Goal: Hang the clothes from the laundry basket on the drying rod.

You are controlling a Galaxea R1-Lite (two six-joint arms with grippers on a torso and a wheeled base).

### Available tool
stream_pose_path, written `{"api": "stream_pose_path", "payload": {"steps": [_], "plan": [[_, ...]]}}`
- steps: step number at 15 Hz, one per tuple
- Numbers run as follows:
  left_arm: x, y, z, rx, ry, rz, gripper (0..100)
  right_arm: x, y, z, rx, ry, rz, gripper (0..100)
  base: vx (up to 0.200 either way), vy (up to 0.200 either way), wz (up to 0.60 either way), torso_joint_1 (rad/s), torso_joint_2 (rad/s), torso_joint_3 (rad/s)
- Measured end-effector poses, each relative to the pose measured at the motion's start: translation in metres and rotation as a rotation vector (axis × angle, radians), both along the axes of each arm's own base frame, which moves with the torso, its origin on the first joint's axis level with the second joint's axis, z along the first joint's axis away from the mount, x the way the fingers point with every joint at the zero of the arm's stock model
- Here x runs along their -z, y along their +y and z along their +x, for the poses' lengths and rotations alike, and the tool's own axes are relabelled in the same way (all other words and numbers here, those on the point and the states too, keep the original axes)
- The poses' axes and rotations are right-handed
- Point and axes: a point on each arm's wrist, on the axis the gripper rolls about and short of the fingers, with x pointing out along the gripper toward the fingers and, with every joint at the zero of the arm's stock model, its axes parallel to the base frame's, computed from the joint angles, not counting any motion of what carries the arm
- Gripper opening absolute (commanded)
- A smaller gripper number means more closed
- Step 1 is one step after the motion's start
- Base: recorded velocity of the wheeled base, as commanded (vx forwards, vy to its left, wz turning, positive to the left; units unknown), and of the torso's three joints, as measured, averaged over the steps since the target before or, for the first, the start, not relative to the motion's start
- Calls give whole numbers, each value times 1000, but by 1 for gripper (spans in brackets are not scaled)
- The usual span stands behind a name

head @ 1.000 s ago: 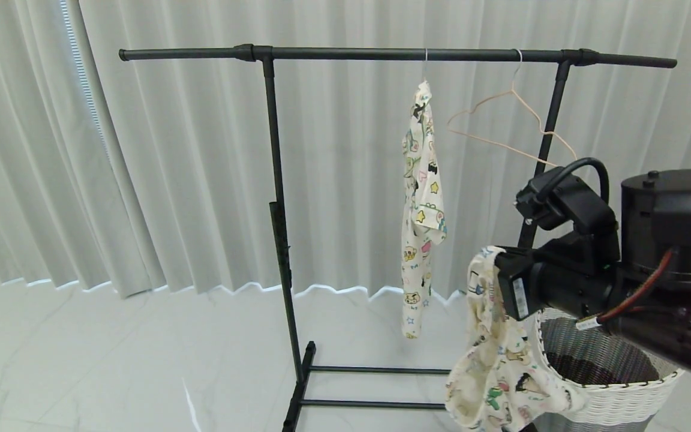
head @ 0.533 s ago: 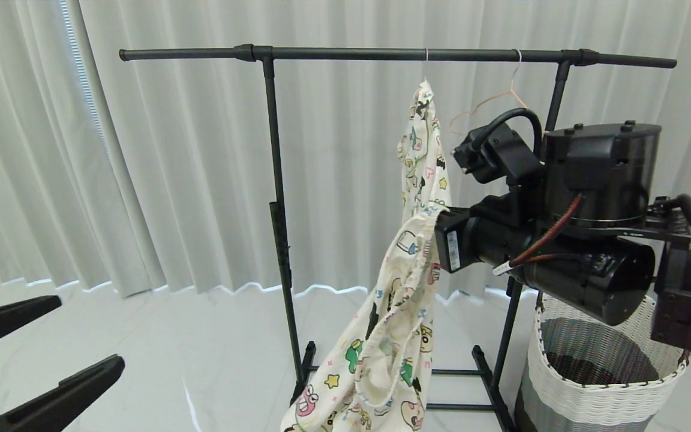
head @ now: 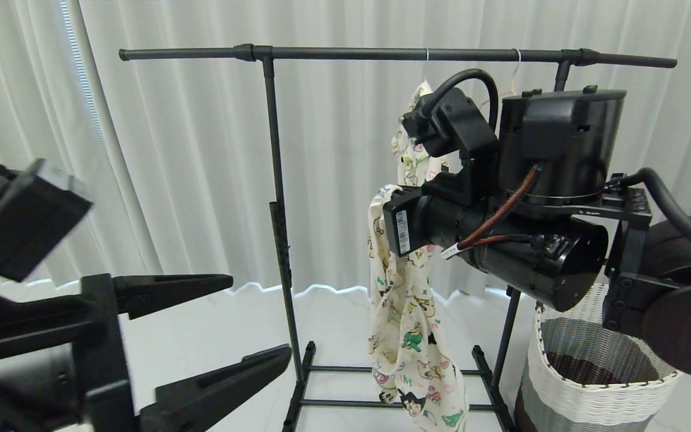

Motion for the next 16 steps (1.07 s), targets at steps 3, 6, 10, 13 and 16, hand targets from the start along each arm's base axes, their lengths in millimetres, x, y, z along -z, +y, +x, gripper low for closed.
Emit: {"api": "stream_pose_path", "payload": {"steps": [3,6,10,13,16], "plan": [[9,-21,23,-47,12,32,100,-9,3,-1,-8,-17,26,0,0,0,0,0,0,0],[22,-39,44,-81,21,58,100,-15,4,-2,-11,-29,44,0,0,0,0,0,0,0],[51,-44,67,-301,91,162,100,-24,9,-12,-42,-43,67,0,0,0,0,0,0,0],[80,-38,67,-345,173,234,100,-30,12,-20,-64,-52,83,0,0,0,0,0,0,0],[102,-29,56,-345,228,297,100,-35,7,-23,-66,-50,79,0,0,0,0,0,0,0]]}}
